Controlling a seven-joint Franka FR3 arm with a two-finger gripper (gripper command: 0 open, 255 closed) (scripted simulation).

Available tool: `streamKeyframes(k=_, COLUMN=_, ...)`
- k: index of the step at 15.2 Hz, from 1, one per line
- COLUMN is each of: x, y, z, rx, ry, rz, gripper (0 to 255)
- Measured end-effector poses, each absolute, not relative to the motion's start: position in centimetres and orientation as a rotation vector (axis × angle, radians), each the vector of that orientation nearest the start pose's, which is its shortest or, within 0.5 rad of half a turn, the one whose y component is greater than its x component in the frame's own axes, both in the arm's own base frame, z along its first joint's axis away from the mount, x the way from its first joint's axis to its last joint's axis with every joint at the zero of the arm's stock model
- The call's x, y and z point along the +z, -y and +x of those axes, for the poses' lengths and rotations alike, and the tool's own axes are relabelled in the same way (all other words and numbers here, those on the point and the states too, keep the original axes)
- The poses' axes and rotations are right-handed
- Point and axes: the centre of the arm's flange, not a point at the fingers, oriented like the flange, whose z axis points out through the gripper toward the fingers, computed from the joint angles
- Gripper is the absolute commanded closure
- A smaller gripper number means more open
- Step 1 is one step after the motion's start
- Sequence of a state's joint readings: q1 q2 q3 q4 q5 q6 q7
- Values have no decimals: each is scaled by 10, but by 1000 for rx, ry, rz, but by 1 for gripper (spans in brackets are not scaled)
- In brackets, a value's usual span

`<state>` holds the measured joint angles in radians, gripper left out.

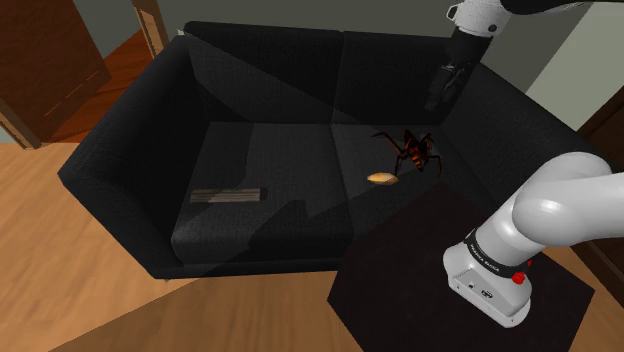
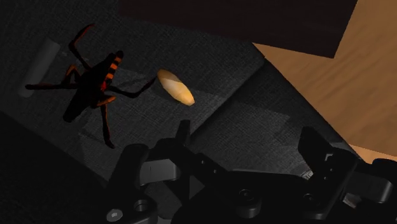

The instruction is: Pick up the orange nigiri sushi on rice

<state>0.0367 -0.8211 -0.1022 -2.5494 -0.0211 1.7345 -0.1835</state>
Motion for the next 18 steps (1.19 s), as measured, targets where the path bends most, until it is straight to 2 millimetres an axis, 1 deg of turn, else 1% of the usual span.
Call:
streamKeyframes(k=2, x=501, y=32, z=310, rx=-15, ry=306, rz=-3077, gripper=0)
streamKeyframes(k=7, x=435, y=48, z=328, rx=-13, ry=479, rz=-3065, gripper=0)
streamKeyframes(k=9, x=412, y=52, z=331, rx=-14, ry=549, rz=-3057, gripper=0)
streamKeyframes(k=14, x=351, y=60, z=351, rx=-13, ry=721, rz=-3031, gripper=0)
streamKeyframes(k=16, x=324, y=69, z=358, rx=-12, ry=789, rz=-3018, gripper=0)
streamKeyframes(k=18, x=299, y=72, z=362, rx=-13, ry=858, rz=-3002, gripper=0)
